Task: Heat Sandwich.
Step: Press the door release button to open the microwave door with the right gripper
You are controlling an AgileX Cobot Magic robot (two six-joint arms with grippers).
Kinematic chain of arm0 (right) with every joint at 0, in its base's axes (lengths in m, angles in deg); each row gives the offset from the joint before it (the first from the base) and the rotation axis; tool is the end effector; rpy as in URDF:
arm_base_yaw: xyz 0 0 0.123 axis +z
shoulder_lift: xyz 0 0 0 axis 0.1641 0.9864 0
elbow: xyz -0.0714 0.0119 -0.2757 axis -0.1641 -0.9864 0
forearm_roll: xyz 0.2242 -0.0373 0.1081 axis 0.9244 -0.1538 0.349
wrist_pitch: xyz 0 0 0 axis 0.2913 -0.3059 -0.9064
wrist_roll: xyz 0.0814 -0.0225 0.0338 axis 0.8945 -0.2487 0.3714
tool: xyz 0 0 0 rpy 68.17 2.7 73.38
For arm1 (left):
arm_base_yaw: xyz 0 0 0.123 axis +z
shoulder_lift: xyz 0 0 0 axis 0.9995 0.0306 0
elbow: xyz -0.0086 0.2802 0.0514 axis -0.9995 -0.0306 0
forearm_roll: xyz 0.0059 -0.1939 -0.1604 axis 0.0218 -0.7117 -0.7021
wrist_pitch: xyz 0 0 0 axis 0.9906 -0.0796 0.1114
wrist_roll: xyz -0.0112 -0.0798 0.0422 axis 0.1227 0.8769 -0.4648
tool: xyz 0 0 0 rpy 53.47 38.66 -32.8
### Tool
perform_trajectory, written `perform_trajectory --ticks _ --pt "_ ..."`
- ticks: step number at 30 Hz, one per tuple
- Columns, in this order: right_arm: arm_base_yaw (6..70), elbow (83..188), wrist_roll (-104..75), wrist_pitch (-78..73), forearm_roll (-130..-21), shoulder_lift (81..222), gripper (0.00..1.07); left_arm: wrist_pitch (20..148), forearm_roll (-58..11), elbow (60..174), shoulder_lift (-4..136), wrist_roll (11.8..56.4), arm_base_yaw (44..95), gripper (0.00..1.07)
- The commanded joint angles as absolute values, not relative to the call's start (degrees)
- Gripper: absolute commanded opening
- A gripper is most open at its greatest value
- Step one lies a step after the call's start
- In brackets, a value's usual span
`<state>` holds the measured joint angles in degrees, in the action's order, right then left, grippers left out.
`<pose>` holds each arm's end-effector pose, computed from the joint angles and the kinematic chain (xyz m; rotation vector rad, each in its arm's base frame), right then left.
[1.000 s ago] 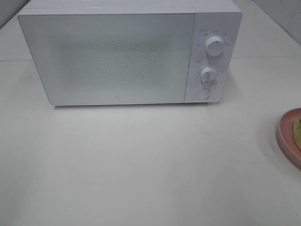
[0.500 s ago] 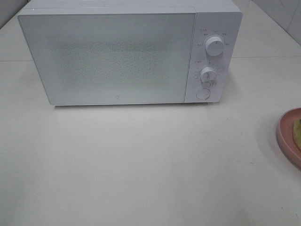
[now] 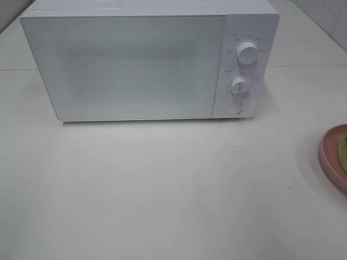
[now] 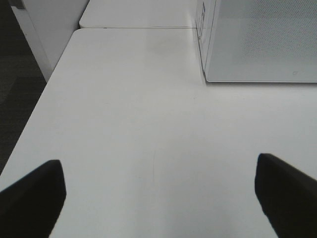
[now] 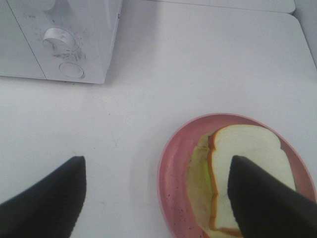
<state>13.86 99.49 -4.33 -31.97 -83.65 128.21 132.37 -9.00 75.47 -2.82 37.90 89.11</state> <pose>0.1544 0.0061 0.2849 -0.0890 2.1644 -0.0476 -0.0043 -0.0002 0.2782 -0.0152 2.0217 0.0096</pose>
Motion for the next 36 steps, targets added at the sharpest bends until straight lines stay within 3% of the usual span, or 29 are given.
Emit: perform_trajectory --ticks 1,19,26,32,36 --pt "13.4 99.7 -4.7 -27.5 -83.8 130.4 0.76 132.1 -9.0 75.4 -4.4 37.9 89.3 0.98" --pt "13.4 99.5 -4.5 -4.1 -84.1 144.3 0.76 132.1 -9.0 75.4 -4.4 37.9 89.3 0.98" --pt "13.5 94.6 -4.8 16.7 -82.7 149.9 0.76 132.1 -9.0 75.4 -4.4 37.9 89.3 0.98" --pt "13.9 90.3 -11.2 28.2 -74.6 154.4 0.76 132.1 -9.0 75.4 -4.4 37.9 89.3 0.98" --pt "18.7 87.6 -19.5 34.4 -66.1 156.6 0.76 132.1 -9.0 75.4 -4.4 37.9 89.3 0.98"
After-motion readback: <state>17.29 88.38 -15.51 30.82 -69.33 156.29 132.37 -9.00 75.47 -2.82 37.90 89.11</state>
